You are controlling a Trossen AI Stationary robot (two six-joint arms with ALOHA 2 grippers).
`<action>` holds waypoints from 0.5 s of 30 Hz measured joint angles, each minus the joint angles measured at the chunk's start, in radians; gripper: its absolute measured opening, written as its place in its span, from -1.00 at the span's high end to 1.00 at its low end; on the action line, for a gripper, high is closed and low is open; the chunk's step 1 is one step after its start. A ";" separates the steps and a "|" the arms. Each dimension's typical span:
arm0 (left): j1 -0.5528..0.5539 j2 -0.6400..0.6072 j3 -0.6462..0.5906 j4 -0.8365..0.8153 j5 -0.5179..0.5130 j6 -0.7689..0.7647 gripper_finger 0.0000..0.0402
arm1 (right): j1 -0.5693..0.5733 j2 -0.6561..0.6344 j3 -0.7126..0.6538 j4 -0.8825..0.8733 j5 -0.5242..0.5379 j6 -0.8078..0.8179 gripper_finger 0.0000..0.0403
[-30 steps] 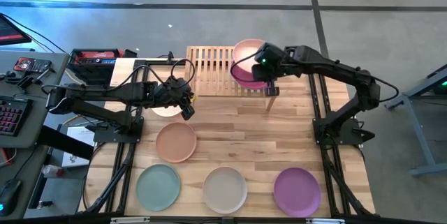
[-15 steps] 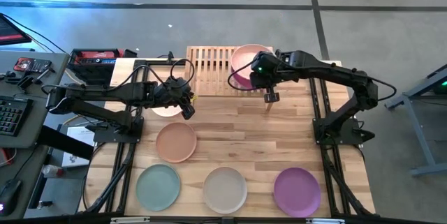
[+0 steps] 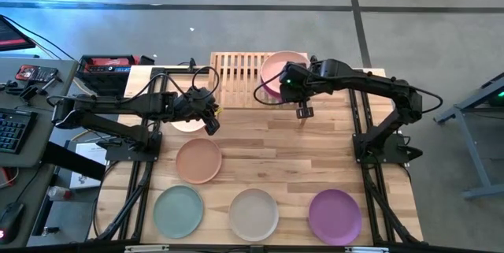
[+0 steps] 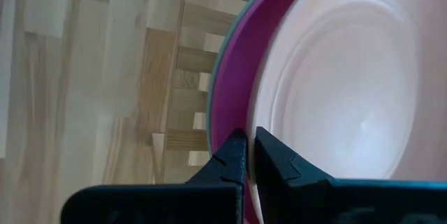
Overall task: Place and stack plates onto a shelf
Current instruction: Stack the light orange plate on top of the pink plate on the shelf
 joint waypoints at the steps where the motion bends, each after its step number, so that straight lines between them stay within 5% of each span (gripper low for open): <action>1: 0.000 0.000 0.000 0.000 0.000 0.000 0.60 | 0.000 0.000 0.000 0.000 0.000 0.001 1.00; 15: 0.000 0.000 0.000 0.001 0.000 0.000 0.60 | 0.000 0.000 0.000 0.018 -0.037 -0.001 0.94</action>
